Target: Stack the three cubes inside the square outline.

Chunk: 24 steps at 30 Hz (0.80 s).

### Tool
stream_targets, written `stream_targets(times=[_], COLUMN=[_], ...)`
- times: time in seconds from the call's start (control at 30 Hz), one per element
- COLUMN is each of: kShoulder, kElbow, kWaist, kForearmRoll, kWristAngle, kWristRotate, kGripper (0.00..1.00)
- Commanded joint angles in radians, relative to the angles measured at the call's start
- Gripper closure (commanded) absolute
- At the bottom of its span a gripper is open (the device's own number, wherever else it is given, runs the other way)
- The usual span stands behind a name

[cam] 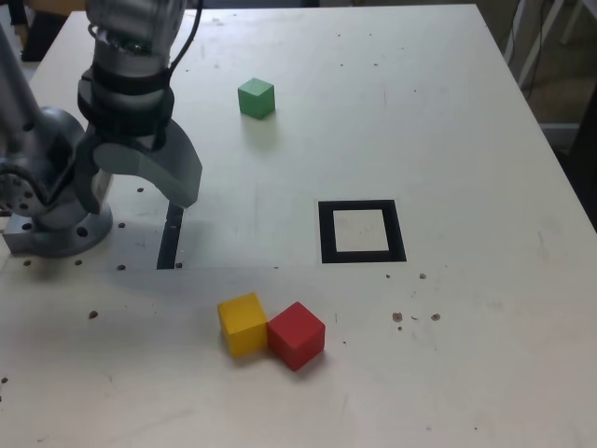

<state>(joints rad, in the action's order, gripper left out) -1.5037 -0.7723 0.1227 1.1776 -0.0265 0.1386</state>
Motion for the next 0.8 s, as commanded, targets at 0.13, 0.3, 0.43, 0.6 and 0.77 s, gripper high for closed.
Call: stream_targets(times=[0.13, 0.3, 0.43, 0.6, 0.77], kShoulder=[-0.007, -0.001, 0.024, 0.048, 0.051], kElbow=[0.002, 0.0, -0.007, -0.036, -0.065], kWaist=[0.005, 0.005, 0.012, 0.052, 0.08], kForearmRoll=[0.004, 0.018, 0.028, 0.026, -0.01], kWristAngle=[-0.014, -0.022, 0.01, 0.062, 0.095], kWristRotate=[0.01, 0.012, 0.028, 0.066, 0.089], kGripper=[0.01, 0.01, 0.01, 0.01, 0.01])
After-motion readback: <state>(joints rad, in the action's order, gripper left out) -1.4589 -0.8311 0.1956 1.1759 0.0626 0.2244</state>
